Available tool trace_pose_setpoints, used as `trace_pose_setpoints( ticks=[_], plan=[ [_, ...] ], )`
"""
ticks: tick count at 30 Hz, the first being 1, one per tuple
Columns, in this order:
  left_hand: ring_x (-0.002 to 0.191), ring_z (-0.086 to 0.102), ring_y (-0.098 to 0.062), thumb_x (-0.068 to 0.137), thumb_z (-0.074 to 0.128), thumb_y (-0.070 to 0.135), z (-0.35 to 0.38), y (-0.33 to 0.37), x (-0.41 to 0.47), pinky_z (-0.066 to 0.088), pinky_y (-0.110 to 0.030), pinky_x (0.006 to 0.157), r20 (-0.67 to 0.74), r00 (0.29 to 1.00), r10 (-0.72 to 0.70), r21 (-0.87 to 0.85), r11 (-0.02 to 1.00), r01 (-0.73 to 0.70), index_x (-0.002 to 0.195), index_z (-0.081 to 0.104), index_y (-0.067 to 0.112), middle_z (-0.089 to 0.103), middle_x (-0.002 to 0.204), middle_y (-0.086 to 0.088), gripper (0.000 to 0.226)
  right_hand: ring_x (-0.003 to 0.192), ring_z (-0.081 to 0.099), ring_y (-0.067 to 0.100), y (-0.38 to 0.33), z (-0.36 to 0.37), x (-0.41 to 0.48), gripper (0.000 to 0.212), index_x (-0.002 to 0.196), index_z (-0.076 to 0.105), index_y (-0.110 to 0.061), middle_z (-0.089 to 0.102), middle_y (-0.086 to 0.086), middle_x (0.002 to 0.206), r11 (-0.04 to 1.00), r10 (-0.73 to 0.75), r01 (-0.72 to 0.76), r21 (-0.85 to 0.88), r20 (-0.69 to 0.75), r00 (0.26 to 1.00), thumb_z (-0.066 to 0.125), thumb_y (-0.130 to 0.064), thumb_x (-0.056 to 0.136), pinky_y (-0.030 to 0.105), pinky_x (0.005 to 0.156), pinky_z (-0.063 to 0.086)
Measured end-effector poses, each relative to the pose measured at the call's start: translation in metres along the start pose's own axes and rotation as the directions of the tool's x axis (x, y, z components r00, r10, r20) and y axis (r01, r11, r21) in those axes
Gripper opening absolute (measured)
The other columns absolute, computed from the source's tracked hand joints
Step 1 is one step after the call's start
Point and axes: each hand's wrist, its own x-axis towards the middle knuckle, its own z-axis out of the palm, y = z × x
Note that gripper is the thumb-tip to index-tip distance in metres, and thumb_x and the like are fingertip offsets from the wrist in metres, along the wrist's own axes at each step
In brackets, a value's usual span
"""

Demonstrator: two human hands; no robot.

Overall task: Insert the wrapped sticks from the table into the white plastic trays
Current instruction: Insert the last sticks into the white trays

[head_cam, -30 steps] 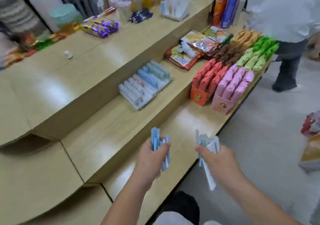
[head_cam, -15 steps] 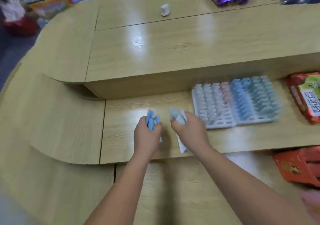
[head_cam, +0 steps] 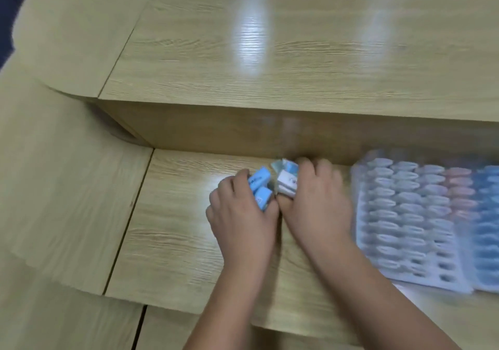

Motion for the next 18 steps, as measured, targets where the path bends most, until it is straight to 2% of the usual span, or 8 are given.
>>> trace_pose_setpoints(
  ticks=[3, 5, 9, 11, 13, 16, 18],
  plan=[
    [0.124, 0.043, -0.028, 0.072, 0.076, 0.038, 0.004, -0.003, 0.006, 0.034, -0.042, 0.097, 0.046, 0.998, 0.052, -0.082, 0.995, -0.048, 0.145, 0.038, 0.021, 0.052, 0.131, -0.003, 0.085, 0.101, 0.048, 0.029, 0.006, -0.003, 0.003, 0.06, 0.121, 0.051, -0.02, 0.049, 0.005, 0.114, 0.998, 0.0, 0.0, 0.06, -0.007, 1.0, 0.073, -0.042, 0.07, 0.035, 0.072, 0.039],
    [0.135, 0.034, -0.026, 0.073, 0.074, 0.043, 0.001, -0.009, 0.01, 0.029, -0.042, 0.107, 0.109, 0.988, 0.112, -0.127, 0.987, -0.098, 0.151, 0.027, 0.023, 0.044, 0.14, -0.002, 0.093, 0.107, 0.046, 0.029, 0.008, -0.007, 0.003, 0.066, 0.126, 0.047, -0.019, 0.046, 0.006, 0.12, 0.988, 0.013, -0.016, 0.15, 0.022, 1.0, 0.076, -0.037, 0.07, 0.038, 0.082, 0.041],
    [0.152, 0.007, -0.024, 0.078, 0.073, 0.046, -0.001, -0.019, 0.011, 0.02, -0.05, 0.119, 0.166, 0.954, 0.251, -0.163, 0.961, -0.224, 0.151, 0.022, 0.029, 0.028, 0.156, 0.0, 0.091, 0.119, 0.041, 0.029, 0.011, -0.014, -0.004, 0.074, 0.139, 0.037, -0.019, 0.035, 0.006, 0.136, 0.978, -0.032, 0.012, 0.21, 0.091, 0.995, 0.073, -0.026, 0.075, 0.039, 0.1, 0.037],
    [0.153, 0.0, -0.018, 0.078, 0.068, 0.049, -0.001, -0.019, 0.01, 0.025, -0.055, 0.117, 0.147, 0.946, 0.29, -0.267, 0.932, -0.244, 0.15, 0.025, 0.031, 0.024, 0.159, 0.005, 0.086, 0.124, 0.041, 0.031, 0.012, -0.02, -0.007, 0.077, 0.143, 0.034, -0.021, 0.031, 0.007, 0.142, 0.975, -0.051, 0.026, 0.22, 0.11, 0.993, 0.073, -0.022, 0.076, 0.039, 0.103, 0.039],
    [0.153, 0.003, -0.018, 0.079, 0.066, 0.047, 0.0, -0.019, 0.01, 0.032, -0.056, 0.113, 0.074, 0.947, 0.313, -0.392, 0.882, -0.261, 0.147, 0.035, 0.025, 0.029, 0.157, 0.006, 0.079, 0.128, 0.041, 0.031, 0.015, -0.025, -0.009, 0.078, 0.145, 0.031, -0.021, 0.028, 0.007, 0.147, 0.979, -0.09, 0.063, 0.193, 0.137, 0.986, 0.073, -0.022, 0.079, 0.039, 0.104, 0.039],
    [0.152, 0.015, -0.024, 0.086, 0.063, 0.036, 0.001, -0.022, 0.007, 0.035, -0.055, 0.112, -0.077, 0.937, 0.34, -0.494, 0.804, -0.332, 0.139, 0.046, 0.015, 0.04, 0.151, -0.001, 0.06, 0.131, 0.04, 0.032, 0.02, -0.032, -0.014, 0.077, 0.146, 0.027, -0.021, 0.025, 0.008, 0.15, 0.987, -0.159, 0.151, 0.059, 0.172, 0.972, 0.071, -0.023, 0.083, 0.038, 0.104, 0.04],
    [0.148, 0.028, -0.029, 0.091, 0.058, 0.024, 0.0, -0.028, 0.002, 0.042, -0.056, 0.106, -0.188, 0.925, 0.331, -0.514, 0.77, -0.38, 0.131, 0.053, 0.01, 0.047, 0.143, -0.004, 0.043, 0.124, 0.048, 0.031, 0.022, -0.036, -0.018, 0.072, 0.142, 0.035, -0.02, 0.032, 0.006, 0.148, 0.985, -0.169, 0.171, 0.005, 0.16, 0.972, 0.074, -0.018, 0.081, 0.038, 0.093, 0.047]
  ],
)
